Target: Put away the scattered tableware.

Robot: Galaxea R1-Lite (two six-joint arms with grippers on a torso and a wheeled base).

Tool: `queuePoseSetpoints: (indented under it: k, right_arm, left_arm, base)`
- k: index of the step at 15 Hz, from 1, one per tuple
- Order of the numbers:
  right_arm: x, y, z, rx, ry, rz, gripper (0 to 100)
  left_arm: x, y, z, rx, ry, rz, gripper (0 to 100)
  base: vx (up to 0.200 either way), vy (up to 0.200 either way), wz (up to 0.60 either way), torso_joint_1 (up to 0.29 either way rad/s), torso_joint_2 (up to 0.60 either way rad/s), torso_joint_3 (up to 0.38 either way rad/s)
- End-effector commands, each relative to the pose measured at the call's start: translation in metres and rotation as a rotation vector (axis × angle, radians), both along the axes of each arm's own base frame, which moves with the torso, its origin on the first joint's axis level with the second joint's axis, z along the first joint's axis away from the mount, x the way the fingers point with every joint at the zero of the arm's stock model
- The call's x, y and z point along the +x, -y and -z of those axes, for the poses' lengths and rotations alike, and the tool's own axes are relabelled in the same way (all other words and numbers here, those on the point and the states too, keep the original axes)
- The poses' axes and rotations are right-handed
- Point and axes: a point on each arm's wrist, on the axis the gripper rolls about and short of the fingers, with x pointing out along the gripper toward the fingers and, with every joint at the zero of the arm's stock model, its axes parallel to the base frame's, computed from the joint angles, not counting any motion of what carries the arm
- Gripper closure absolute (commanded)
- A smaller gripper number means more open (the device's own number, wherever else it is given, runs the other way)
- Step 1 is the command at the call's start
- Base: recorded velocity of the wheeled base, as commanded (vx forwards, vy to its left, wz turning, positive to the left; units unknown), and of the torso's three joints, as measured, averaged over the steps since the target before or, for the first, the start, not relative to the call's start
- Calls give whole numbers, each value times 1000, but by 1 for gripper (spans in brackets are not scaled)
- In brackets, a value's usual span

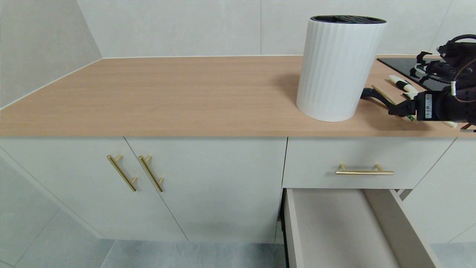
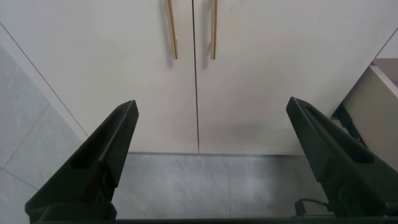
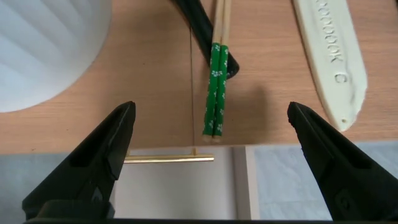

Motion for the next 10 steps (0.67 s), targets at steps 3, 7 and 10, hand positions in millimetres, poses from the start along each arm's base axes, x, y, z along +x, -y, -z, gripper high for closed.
queuePoseSetpoints:
  k: [3,7,10]
  right_arm:
    - [16,-1,11,-6,-33,10,0]
    - [21,3,12,-3,-36,34,0]
    - [22,3,13,-2,-38,33,0]
  left_arm:
    - [0,0,0,0,0,-1,0]
    - [0,0,0,0,0,-1,0]
    - [0,0,0,0,1,-1,0]
  base:
    - [0,0,0,0,0,0]
    - [0,0,0,0,0,0]
    - [0,0,0,0,0,0]
